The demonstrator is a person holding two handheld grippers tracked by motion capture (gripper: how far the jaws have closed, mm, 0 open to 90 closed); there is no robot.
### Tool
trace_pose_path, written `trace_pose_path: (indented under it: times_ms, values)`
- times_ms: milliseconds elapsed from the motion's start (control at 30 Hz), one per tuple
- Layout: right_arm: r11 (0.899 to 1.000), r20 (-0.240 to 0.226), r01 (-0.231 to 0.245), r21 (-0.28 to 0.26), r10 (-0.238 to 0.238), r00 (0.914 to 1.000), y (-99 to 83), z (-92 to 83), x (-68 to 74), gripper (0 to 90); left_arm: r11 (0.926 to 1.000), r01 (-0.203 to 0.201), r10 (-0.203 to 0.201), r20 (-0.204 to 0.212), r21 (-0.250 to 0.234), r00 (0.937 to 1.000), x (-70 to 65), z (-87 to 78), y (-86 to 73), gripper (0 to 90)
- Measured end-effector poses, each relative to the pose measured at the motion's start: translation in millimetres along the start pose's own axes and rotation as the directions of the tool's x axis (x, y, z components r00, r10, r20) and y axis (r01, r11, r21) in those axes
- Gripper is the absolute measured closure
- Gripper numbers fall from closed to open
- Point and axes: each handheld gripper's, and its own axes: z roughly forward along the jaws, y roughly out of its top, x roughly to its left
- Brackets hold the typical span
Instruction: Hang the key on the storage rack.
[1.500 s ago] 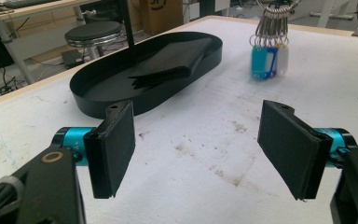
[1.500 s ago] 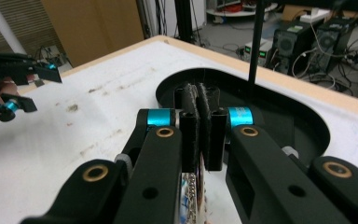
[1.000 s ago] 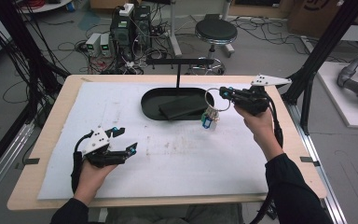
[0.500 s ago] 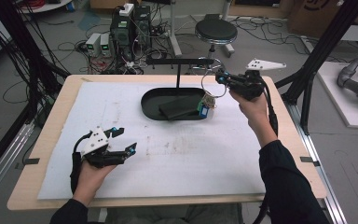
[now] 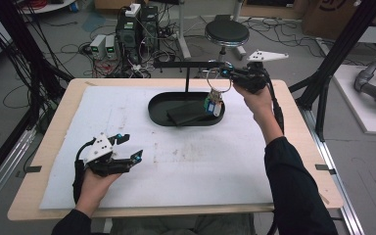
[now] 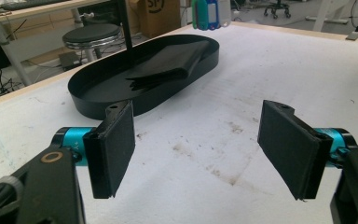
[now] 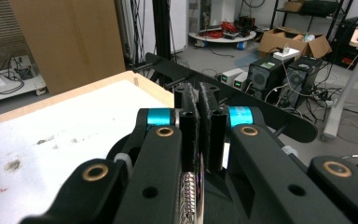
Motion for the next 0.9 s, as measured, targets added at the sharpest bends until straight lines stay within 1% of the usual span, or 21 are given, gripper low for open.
trace_pose_path:
  times_ms: [267, 400, 500, 600, 733, 800, 900]
  values:
    - [1.0, 0.007, 0.004, 0.018, -0.004, 1.0, 2.3, 13.5, -3.6, 88.1, 1.0, -0.002, 0.002, 0.002, 0.0, 1.0, -0.2, -0.8, -0.6, 27.5]
    - [1.0, 0.016, 0.001, 0.016, -0.002, 0.9999, 2.6, 16.7, -8.2, 88.1, 1.0, 0.001, -0.001, 0.0, -0.003, 1.0, -0.2, -1.4, -0.7, 27.5]
    - [1.0, 0.021, -0.014, 0.018, 0.014, 0.9997, 3.1, 18.4, -11.6, 88.1, 1.0, 0.001, -0.001, 0.001, -0.003, 1.0, -0.2, -1.5, -0.8, 27.5]
    - [1.0, 0.03, -0.008, 0.011, 0.007, 0.9995, 3.5, 20.6, -13.5, 88.1, 1.0, -0.001, 0.001, 0.001, -0.002, 1.0, -0.3, -1.7, -0.8, 27.5]
    - [0.999, 0.041, -0.031, 0.02, 0.03, 0.9987, -0.1, 24.2, -18.6, 88.1, 1.0, 0.002, -0.002, 0.001, -0.003, 1.0, -0.6, -2.0, -1.1, 27.5]
    - [0.999, 0.048, -0.039, 0.025, 0.037, 0.9982, -1.8, 25.7, -21.4, 88.1, 1.0, -0.002, 0.002, 0.001, 0.0, 1.0, -0.4, -2.4, -1.2, 27.5]
    - [0.998, 0.056, -0.049, 0.031, 0.047, 0.9973, -4.9, 28.9, -25.9, 88.1, 1.0, 0.003, -0.003, 0.001, 0.0, 1.0, -0.6, -2.7, -1.9, 27.5]
